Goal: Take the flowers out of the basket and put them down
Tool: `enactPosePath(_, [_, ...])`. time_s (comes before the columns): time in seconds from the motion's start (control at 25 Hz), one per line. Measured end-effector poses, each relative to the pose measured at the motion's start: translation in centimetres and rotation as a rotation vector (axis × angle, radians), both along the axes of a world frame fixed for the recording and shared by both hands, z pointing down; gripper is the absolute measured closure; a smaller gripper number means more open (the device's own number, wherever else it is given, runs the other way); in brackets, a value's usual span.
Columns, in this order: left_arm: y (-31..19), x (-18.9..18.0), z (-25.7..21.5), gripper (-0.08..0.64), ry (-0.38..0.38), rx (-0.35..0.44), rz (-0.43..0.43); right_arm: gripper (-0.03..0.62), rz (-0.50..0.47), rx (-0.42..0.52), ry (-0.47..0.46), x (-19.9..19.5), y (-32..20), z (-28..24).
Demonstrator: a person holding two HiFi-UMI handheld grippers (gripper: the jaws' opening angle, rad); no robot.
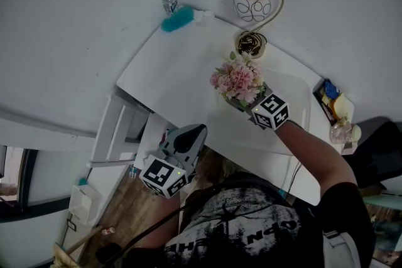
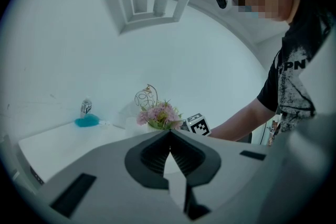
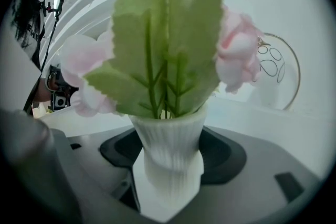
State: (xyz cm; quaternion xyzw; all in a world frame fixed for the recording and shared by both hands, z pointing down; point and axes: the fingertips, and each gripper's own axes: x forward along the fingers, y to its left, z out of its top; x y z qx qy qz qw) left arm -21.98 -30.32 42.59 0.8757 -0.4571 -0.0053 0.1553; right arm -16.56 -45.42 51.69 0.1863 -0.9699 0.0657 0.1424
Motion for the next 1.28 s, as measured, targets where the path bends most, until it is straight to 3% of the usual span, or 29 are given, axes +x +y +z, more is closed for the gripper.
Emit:
enactPosePath(0.52, [1.5, 0.8, -0.6, 0.546, -0.028, 0.024, 0.03, 0.256, -0.003, 0.024, -0.019, 0.2, 0.9, -4.4])
enactPosePath(0.84, [2.9, 1.4, -0.9, 0.546, -0.032, 0.042, 0.053, 0.256, 0.001, 0.058, -0.067, 0.6, 1.8, -9.9])
enactPosePath(1.28, [6.8, 1.9, -1.1, 0.546, -0.048, 0.056, 0.107, 0.256, 0.072, 0.121, -0.104, 1.8, 4.4, -16.7])
